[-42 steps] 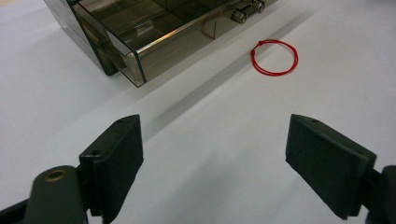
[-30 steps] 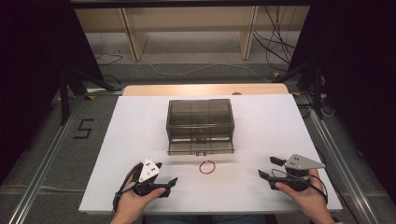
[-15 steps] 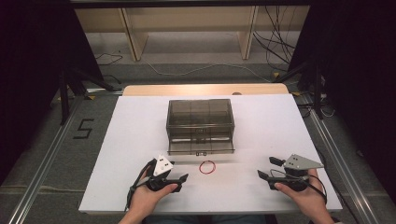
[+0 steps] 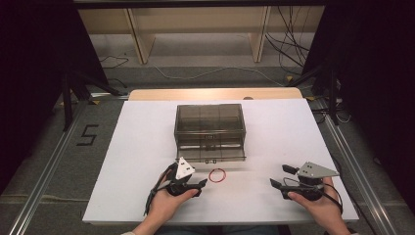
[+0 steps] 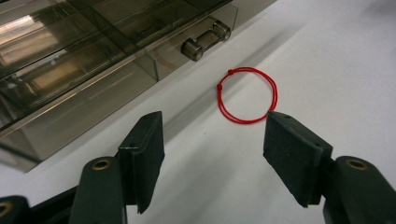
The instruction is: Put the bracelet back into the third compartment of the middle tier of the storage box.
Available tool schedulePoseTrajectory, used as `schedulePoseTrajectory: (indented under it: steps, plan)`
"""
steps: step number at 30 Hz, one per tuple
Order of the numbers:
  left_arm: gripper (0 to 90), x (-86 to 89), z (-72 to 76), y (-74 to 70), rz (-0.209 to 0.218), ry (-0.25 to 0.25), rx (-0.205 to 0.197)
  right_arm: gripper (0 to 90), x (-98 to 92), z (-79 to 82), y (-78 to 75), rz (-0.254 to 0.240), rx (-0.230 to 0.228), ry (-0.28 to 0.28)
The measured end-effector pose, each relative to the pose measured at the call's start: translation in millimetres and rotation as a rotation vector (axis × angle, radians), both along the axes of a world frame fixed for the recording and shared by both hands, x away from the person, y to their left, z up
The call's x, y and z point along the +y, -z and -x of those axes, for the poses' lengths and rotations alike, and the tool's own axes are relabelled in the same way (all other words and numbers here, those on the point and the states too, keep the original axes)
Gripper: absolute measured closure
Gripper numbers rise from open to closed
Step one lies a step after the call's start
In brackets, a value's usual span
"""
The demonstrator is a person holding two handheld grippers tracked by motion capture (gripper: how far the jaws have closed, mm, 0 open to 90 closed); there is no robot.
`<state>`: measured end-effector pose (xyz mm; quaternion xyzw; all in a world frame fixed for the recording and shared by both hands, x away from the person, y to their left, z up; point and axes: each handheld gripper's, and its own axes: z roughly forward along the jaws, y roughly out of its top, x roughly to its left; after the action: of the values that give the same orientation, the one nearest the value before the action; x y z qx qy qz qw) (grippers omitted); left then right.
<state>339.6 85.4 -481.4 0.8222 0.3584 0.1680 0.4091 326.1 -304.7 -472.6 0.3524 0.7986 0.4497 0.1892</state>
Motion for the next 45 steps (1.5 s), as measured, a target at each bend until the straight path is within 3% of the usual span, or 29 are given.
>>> schedulePoseTrajectory:
  steps: [6,23,36,43,45]
  plan:
    - [42.4,-11.4,-5.1,3.4,-0.015,0.019,0.018,29.0,-0.3,-0.1,0.2,0.002,-0.001,0.002]
    - [51.0,-35.6,-20.4,12.8,0.006,0.01,0.089,29.0,0.5,-0.4,0.9,0.013,-0.004,-0.006]
    - [57.3,-38.4,-26.7,14.2,0.024,-0.017,0.117,28.8,1.6,0.1,1.3,0.03,0.008,-0.005]
    - [68.6,-37.8,-27.0,14.6,0.011,-0.048,0.107,28.7,1.5,-0.2,1.8,0.036,0.004,-0.008]
    - [75.6,-37.6,-27.0,14.8,0.007,-0.063,0.101,28.6,1.3,-0.4,1.8,0.038,0.003,-0.012]
